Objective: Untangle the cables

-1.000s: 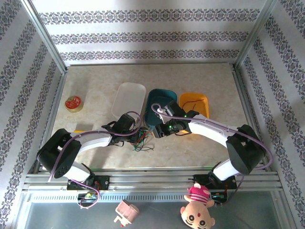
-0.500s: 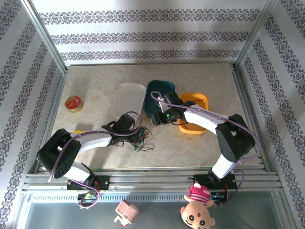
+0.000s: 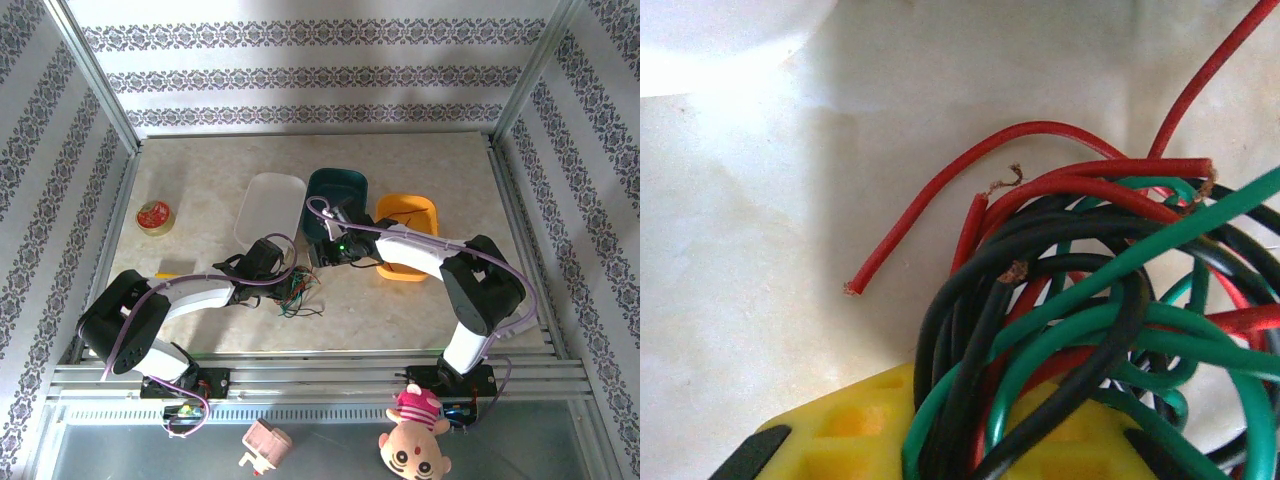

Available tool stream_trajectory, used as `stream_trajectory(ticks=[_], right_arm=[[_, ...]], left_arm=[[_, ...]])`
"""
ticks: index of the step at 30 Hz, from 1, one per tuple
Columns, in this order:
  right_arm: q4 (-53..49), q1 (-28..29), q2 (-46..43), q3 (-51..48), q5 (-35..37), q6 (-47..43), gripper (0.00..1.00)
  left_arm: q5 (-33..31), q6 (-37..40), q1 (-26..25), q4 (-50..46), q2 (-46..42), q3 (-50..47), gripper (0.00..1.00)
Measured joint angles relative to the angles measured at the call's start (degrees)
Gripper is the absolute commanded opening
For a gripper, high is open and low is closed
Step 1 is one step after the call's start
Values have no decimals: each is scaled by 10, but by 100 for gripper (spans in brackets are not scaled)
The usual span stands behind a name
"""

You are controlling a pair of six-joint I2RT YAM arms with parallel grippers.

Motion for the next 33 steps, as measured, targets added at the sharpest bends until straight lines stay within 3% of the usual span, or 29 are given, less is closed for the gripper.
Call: stream_trajectory(ticks=[2,7,8,14,22,33], right_arm=[[16,0,3,-1,3,14,38],[43,2,9,-1,18,35,3],[45,3,9,-1,21,37,0],[60,19,-28,-35,43,37,0],[45,26,-209,-72,108,11,0],[40,-30,-415,-72,223,-37,0]], left_arm=[[0,0,0,0,0,0,0],[2,2,0,0,0,0,0],[2,2,0,0,1,0,1],[2,2,0,-1,5,3,10],[3,3,-2,-5,29,23,32],[1,5,-3,-16,36,35,30]])
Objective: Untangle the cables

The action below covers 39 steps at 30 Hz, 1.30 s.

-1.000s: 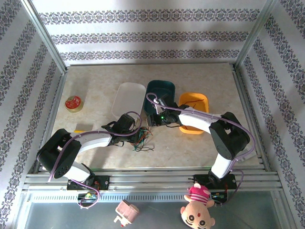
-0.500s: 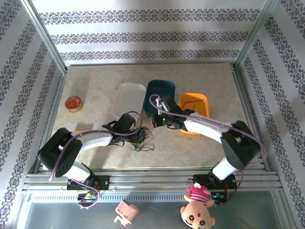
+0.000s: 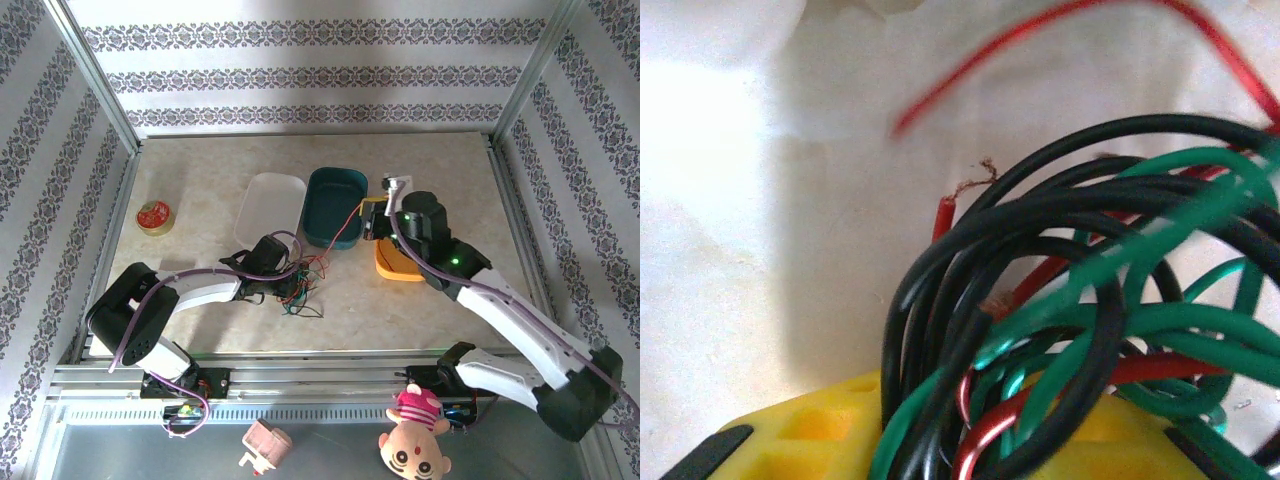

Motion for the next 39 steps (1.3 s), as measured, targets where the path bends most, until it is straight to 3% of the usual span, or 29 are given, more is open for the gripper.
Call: stream_trajectory(ticks=[6,10,19,28,29,39], right_arm=[[-38,-45,-72,2,34,-25,0],[-84,-97,-96,3,20,-26,0],[-160,-202,-111,38,-39,-28,0],[-165,-252,-110,95,-55,-28,0],[-165,-254,-108,100,-53,-28,0],[-143,-310,-93,172,-6,-51,0]], left_arm=[[9,-3,-2,8,14,11,8],[29,-4,-7,33,31,21,6],[43,-10,-12,64,38,40,20],[24,-9,-12,35,54,47,32],[22,-9,-12,32,54,47,37],[-3,-7,-12,11,53,53,39]])
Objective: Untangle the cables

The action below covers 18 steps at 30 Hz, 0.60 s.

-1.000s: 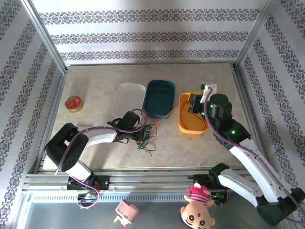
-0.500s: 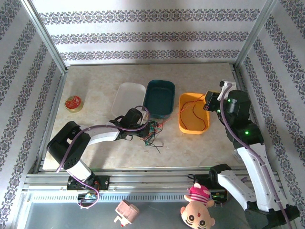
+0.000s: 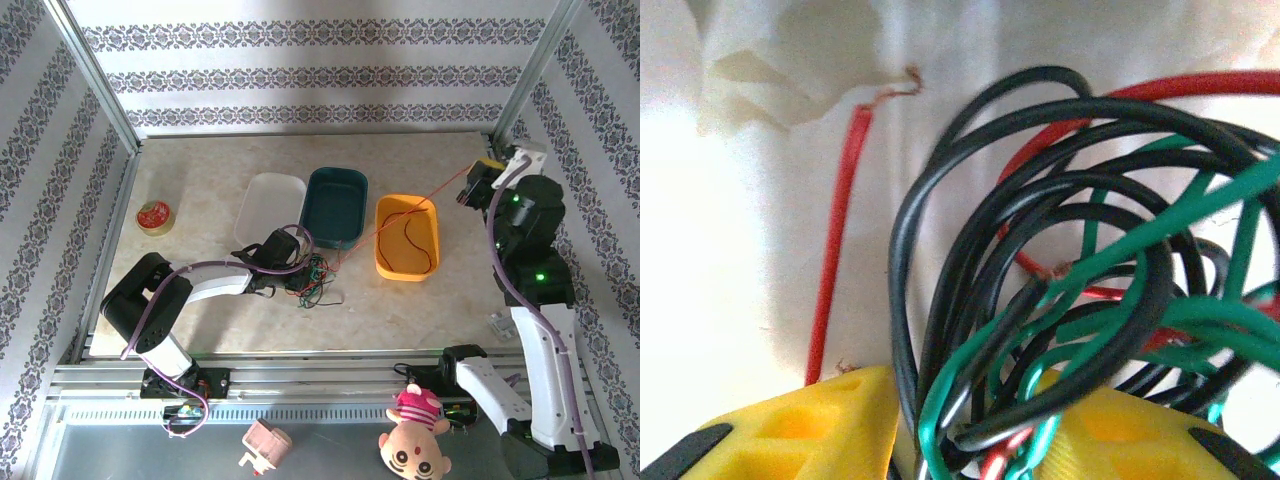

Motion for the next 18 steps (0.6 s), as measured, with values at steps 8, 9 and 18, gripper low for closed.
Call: stream_trajectory(ticks=[8,9,18], right_arm=[[8,-56,33,91,-3,-9,0],[8,-60,37,99,-5,-9,0],[37,-82,88,210,-78,-8,0]], left_arm=[[-4,0,0,-11,7,10,39],[-5,0,-1,-13,9,12,39],[-15,-2,-5,-35,25,33,46]])
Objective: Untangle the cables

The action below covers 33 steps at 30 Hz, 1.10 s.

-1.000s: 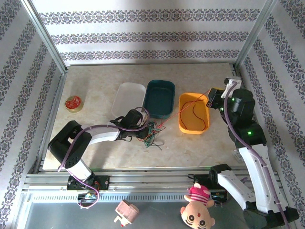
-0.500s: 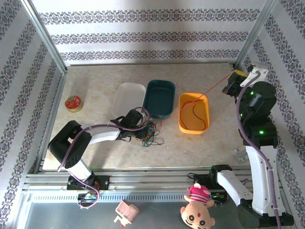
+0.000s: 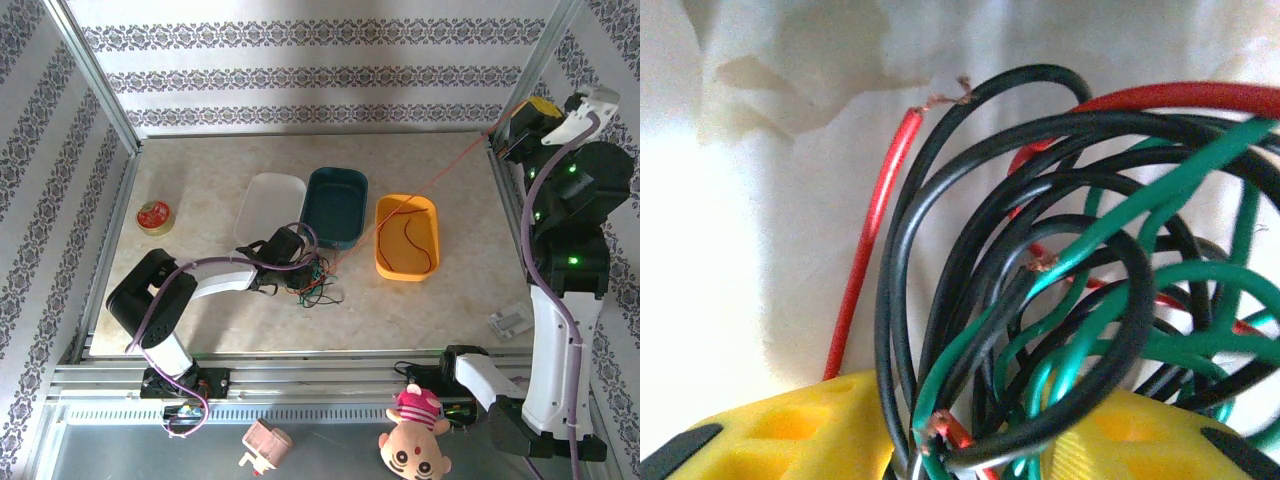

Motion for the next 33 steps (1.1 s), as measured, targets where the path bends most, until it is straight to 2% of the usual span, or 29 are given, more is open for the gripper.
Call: stream_trajectory(ticks=[3,4,7,23,28,33], right_arm=[[1,0,19,45,-23,0,0],[1,0,25,59,-28,0,0],[11,-4,41,94,-34,0,0],[25,-7,133,298,-77,2,0],[25,-7,144,309,-92,11,0],[26,-8,144,274,-107,25,0]], left_arm=[[-4,-1,-2,-1,6,5,48],[-5,-2,-2,-2,7,7,54],[-6,-2,-3,-5,11,10,57],[-10,-3,-6,-28,29,29,58],[-11,-3,-6,-30,30,31,57],[-11,-3,-6,-30,30,30,57]])
